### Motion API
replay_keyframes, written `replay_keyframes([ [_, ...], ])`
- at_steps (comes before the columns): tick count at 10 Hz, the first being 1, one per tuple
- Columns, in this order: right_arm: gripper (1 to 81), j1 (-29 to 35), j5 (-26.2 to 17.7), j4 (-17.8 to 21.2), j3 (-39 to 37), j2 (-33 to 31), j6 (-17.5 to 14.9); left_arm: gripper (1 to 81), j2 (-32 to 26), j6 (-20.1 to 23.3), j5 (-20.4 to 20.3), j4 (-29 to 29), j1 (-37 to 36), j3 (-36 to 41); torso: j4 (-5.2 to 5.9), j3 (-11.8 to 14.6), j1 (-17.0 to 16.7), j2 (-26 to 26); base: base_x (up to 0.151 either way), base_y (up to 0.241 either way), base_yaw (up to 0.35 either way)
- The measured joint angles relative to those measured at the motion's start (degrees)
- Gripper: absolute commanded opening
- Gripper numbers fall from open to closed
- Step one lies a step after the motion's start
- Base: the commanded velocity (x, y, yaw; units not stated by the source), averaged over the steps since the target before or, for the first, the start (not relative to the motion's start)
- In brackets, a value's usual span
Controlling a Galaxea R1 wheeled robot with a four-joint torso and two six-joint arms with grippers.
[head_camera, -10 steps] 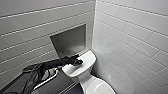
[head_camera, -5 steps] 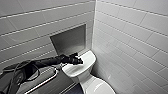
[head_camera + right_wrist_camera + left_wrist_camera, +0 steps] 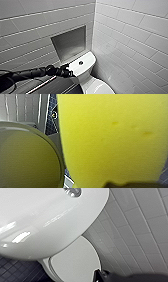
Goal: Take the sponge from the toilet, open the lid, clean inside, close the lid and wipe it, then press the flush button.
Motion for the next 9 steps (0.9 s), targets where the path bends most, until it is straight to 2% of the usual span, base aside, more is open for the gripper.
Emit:
replay_keyframes([
  [3,1.0,-0.4,-0.1,0.0,-0.5,0.0,-0.2,1.0,-5.0,0.0,0.1,3.1,14.5,5.7,0.00,3.3,0.0,0.0,0.000,0.000,0.000],
  [7,1.0,-1.1,-0.3,0.0,-0.6,0.0,-0.2,1.0,-7.5,0.0,-6.9,10.4,34.7,5.5,0.00,7.7,-0.1,0.0,0.000,0.000,0.000],
  [9,1.0,-2.0,-0.5,0.0,-1.0,0.0,-0.3,1.0,-7.2,0.0,-11.5,13.9,43.5,1.4,0.00,9.9,-0.2,-0.1,0.000,0.000,0.000],
])
